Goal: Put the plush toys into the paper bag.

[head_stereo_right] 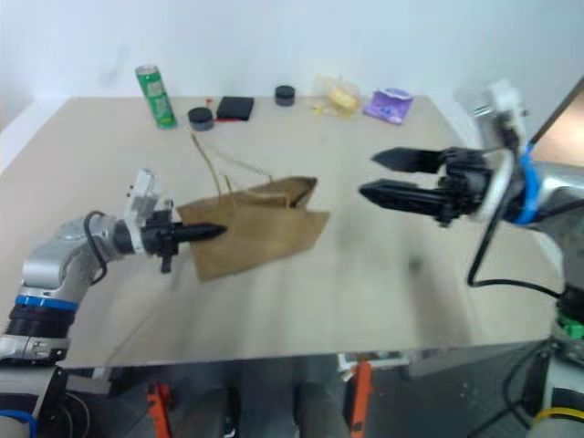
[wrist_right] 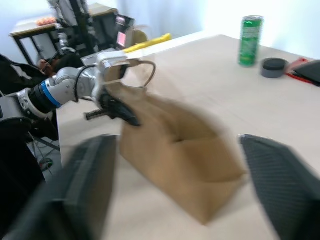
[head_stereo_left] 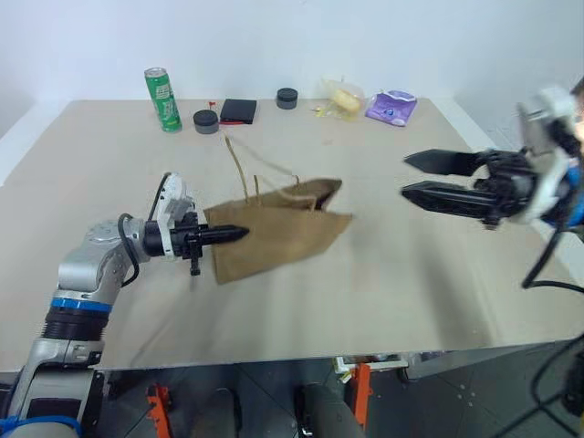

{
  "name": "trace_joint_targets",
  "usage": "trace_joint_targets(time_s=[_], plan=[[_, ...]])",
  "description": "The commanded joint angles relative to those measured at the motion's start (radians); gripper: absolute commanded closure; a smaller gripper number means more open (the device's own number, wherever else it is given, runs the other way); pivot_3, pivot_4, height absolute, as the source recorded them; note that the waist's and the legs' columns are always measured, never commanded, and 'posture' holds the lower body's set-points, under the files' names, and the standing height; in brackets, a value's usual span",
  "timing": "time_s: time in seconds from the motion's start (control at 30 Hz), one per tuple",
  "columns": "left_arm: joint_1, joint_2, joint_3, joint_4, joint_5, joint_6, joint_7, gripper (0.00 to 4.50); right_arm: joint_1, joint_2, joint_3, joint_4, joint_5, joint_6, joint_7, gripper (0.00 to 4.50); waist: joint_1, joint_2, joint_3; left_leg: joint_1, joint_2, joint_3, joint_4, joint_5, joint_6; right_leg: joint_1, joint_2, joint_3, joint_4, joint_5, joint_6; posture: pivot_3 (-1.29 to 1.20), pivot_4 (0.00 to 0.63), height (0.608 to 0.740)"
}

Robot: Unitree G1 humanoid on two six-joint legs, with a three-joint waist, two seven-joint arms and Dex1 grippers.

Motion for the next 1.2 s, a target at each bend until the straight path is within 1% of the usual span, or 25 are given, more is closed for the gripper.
trace_joint_targets(time_s=[0.03,0.13,0.3,0.4,0.47,0.5,0.67,0.77,0.8,0.87,0.9,0.93,0.97,1.1,1.13,1.2], plan=[[0.009,0.037,-0.038,-0.014,0.017,-0.018,-0.087,4.5,0.002,-0.076,0.036,0.018,-0.031,-0.067,0.108,0.11,0.0,0.001,0.0,0.0,0.0,0.0,0.0,0.0,0.0,0.0,0.001,0.0,0.0,0.0,0.0,0.0,0.15,0.74],[-0.011,0.023,-0.048,0.018,0.032,-0.03,-0.095,4.5,-0.013,-0.079,0.059,0.033,-0.038,-0.084,0.117,0.11,0.0,0.001,0.0,0.001,0.0,-0.001,0.0,0.0,0.0,0.0,0.001,0.0,0.001,0.0,-0.001,0.0,0.15,0.74],[-0.09,-0.018,0.02,0.059,-0.037,0.039,-0.058,4.5,-0.033,-0.058,0.089,0.017,-0.037,-0.087,0.088,0.11,0.003,0.001,0.0,-0.001,-0.001,0.0,0.002,0.0,0.0,0.0,-0.001,0.0,0.001,0.001,0.001,0.0,0.15,0.74],[-0.118,-0.016,0.069,0.04,-0.107,0.118,-0.051,4.5,-0.032,-0.059,0.096,0.012,-0.037,-0.091,0.085,0.11,0.003,0.001,0.0,-0.002,-0.002,0.001,0.002,0.0,-0.001,-0.001,-0.002,0.001,0.001,0.0,0.004,0.0,0.15,0.74],[-0.125,-0.014,0.083,0.035,-0.128,0.143,-0.047,4.5,-0.034,-0.059,0.099,0.017,-0.04,-0.095,0.084,0.11,0.003,0.001,0.0,-0.003,-0.002,0.001,0.002,-0.001,-0.001,-0.001,-0.002,0.001,0.001,0.001,0.007,0.0,0.15,0.74],[-0.117,-0.007,0.079,0.03,-0.123,0.143,-0.054,4.5,-0.034,-0.06,0.101,0.017,-0.041,-0.096,0.085,0.11,0.003,0.001,0.0,-0.003,-0.002,0.0,0.002,-0.001,-0.001,-0.001,-0.002,0.001,0.001,0.001,0.009,0.0,0.15,0.74],[-0.039,0.027,0.013,0.005,-0.071,0.112,-0.112,4.5,-0.032,-0.059,0.108,0.007,-0.037,-0.095,0.086,0.11,0.001,0.002,0.0,-0.002,-0.001,0.0,0.002,-0.002,-0.001,-0.001,-0.001,0.001,0.001,0.001,0.008,0.0,0.15,0.74],[-0.017,0.039,-0.031,0.028,-0.007,0.056,-0.129,4.5,-0.031,-0.06,0.11,0.001,-0.032,-0.091,0.09,0.11,0.003,0.002,0.0,-0.002,-0.001,0.0,0.002,-0.002,-0.001,-0.001,-0.001,0.0,0.001,0.001,0.008,0.0,0.15,0.74],[-0.014,0.039,-0.039,0.037,0.012,0.033,-0.132,4.23,-0.03,-0.06,0.111,-0.002,-0.031,-0.09,0.091,0.04,0.004,0.002,0.0,-0.002,-0.001,0.0,0.002,-0.002,-0.001,-0.001,-0.001,0.0,0.001,-0.001,0.005,0.0,0.15,0.74],[-0.018,0.031,-0.037,0.048,0.018,0.025,-0.131,3.63,-0.03,-0.06,0.113,-0.005,-0.029,-0.089,0.091,0.0,0.004,0.002,0.0,-0.002,-0.001,0.0,0.003,-0.002,-0.001,-0.001,-0.002,0.0,0.001,-0.001,0.003,0.0,0.15,0.74],[-0.023,0.028,-0.035,0.052,0.02,0.023,-0.128,3.46,-0.03,-0.06,0.114,-0.006,-0.029,-0.088,0.091,0.0,0.004,0.002,0.0,-0.002,-0.001,0.0,0.003,-0.002,-0.001,-0.001,-0.002,0.001,0.001,-0.001,0.003,0.0,0.15,0.74],[-0.026,0.026,-0.033,0.054,0.019,0.024,-0.129,2.76,-0.031,-0.059,0.115,-0.006,-0.028,-0.088,0.09,0.0,0.004,0.002,0.0,-0.002,-0.002,0.0,0.003,-0.002,-0.001,-0.001,-0.002,0.001,0.001,-0.001,0.004,0.0,0.15,0.74],[-0.029,0.025,-0.028,0.052,0.016,0.027,-0.129,2.37,-0.032,-0.059,0.116,-0.008,-0.026,-0.087,0.088,0.0,0.004,0.002,0.0,-0.002,-0.002,0.001,0.003,-0.002,-0.001,-0.001,-0.002,0.001,0.001,-0.001,0.004,0.0,0.15,0.74],[-0.03,0.037,0.002,0.018,-0.012,0.054,-0.121,0.38,-0.027,-0.054,0.116,-0.016,-0.018,-0.083,0.078,0.0,0.004,0.002,0.0,-0.002,-0.002,0.001,0.003,-0.002,-0.001,-0.001,-0.002,0.001,0.001,-0.001,0.004,0.0,0.15,0.74],[-0.027,0.05,0.015,-0.009,-0.026,0.075,-0.115,0.03,-0.017,-0.054,0.109,-0.021,-0.013,-0.08,0.074,0.0,0.004,0.002,0.0,-0.002,-0.001,0.0,0.003,-0.002,-0.001,-0.001,-0.002,0.001,0.001,-0.001,0.004,0.0,0.15,0.74],[-0.015,0.08,0.058,-0.076,-0.07,0.134,-0.09,0.03,0.009,-0.054,0.085,-0.032,0.001,-0.065,0.058,0.0,0.004,0.001,0.0,-0.003,-0.001,0.0,0.003,-0.002,-0.001,-0.001,-0.001,0.001,0.001,-0.001,0.004,0.0,0.15,0.74]])
